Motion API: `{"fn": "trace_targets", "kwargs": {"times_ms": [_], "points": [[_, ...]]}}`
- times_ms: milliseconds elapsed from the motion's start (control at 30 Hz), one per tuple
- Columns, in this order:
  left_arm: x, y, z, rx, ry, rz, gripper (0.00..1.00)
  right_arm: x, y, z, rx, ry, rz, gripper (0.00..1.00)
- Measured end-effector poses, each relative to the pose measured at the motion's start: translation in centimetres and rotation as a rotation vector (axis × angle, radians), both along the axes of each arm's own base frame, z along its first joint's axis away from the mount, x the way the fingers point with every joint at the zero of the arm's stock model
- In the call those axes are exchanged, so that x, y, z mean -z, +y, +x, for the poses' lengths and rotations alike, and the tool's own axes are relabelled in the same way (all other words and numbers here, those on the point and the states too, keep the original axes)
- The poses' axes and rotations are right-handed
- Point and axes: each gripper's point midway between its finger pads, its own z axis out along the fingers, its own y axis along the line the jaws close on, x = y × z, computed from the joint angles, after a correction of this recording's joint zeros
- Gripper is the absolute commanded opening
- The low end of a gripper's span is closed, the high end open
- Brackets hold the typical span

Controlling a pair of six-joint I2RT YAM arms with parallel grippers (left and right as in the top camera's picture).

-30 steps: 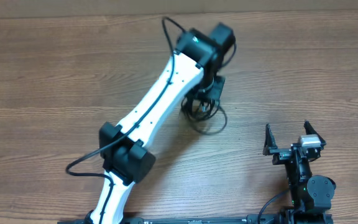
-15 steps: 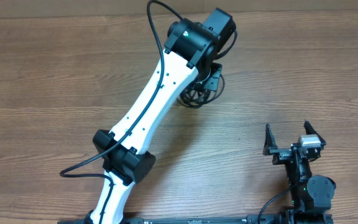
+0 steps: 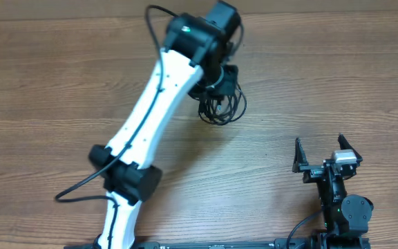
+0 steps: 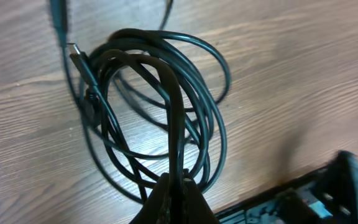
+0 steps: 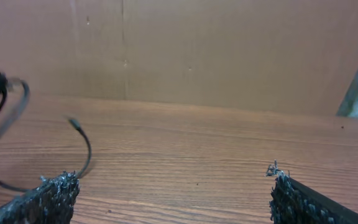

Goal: Untangle cables
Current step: 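Lift the cable loop with the left gripper and pull it back-left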

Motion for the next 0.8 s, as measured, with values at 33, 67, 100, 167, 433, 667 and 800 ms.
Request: {"fn": "trace_targets", "kwargs": {"times_ms": [33,67,100,167,433,667,800], "points": [[-0.8,0.4,0.0,-0.006,-0.020,-0.006,0.04,0.0,0.0,0.0,0.000,0.000,0.000,1.00],[-1.7,1.0,0.0,-0.017,-0.044,-0.010,0.04,0.0,0.0,0.0,0.000,0.000,0.001,1.00],[-2.6,1.6,0.0,-0.026,-0.072,-0.010,0.04,0.0,0.0,0.0,0.000,0.000,0.000,1.00],[-4.3,2.4,-0.2,-0.039,-0.129,-0.009,0.04,0.0,0.0,0.0,0.000,0.000,0.000,1.00],[-2.8,3.6,-0.9,-0.064,-0.086,0.053,0.04,0.0,0.0,0.0,0.000,0.000,0.000,1.00],[1.4,3.9,-2.0,-0.056,0.042,0.133,0.04,0.0,0.0,0.0,0.000,0.000,0.000,1.00],[0.4,3.8,-1.6,-0.063,0.017,0.107,0.04,0.0,0.0,0.0,0.000,0.000,0.000,1.00]]}}
